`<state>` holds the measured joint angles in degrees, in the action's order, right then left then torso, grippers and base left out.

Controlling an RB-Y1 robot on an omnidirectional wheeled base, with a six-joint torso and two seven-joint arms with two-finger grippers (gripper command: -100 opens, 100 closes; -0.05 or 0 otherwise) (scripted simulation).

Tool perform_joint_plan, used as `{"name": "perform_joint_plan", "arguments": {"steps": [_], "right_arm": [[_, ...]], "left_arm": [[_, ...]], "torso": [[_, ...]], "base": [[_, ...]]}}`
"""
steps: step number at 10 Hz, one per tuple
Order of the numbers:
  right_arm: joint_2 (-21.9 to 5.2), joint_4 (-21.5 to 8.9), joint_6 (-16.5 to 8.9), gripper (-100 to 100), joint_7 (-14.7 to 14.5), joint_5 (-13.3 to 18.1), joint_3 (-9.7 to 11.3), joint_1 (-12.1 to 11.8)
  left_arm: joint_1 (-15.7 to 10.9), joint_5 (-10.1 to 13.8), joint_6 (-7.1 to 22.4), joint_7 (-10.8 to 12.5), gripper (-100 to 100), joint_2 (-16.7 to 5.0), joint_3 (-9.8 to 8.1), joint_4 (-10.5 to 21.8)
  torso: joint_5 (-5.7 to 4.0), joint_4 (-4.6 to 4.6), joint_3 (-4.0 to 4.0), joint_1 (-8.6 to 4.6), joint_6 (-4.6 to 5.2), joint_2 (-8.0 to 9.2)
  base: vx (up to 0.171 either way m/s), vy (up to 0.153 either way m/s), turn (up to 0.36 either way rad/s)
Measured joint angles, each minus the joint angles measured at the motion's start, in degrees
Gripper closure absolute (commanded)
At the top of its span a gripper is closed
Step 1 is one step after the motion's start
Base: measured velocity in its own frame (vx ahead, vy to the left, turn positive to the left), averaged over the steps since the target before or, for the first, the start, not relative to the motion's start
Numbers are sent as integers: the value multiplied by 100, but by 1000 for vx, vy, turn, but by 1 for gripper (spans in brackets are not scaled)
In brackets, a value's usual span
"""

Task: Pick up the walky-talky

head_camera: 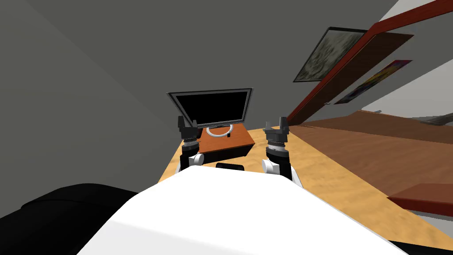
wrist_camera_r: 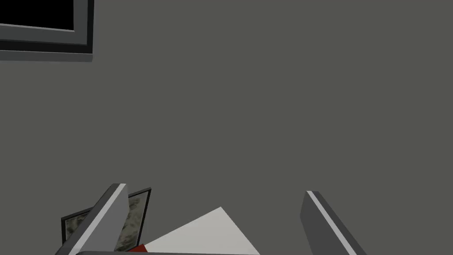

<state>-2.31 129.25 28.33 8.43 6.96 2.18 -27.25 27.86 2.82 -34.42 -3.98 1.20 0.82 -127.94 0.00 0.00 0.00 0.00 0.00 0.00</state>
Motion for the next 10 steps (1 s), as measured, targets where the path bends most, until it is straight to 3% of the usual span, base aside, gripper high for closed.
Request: {"name": "perform_joint_plan", "arguments": {"steps": [5, 10], "right_arm": [[1, 0, 0, 0, 0, 0, 1, 1], [1, 0, 0, 0, 0, 0, 2, 0]], "left_arm": [[-54, 36, 200, -57, -100, -525, -157, 492], [-130, 79, 513, -223, -100, -895, -392, 1352]], "torso": [[-10, 0, 0, -45, 3, 0], [-14, -4, -9, -59, 2, -16]], "base": [[-3, -123, -213], [45, -139, -216]]}}
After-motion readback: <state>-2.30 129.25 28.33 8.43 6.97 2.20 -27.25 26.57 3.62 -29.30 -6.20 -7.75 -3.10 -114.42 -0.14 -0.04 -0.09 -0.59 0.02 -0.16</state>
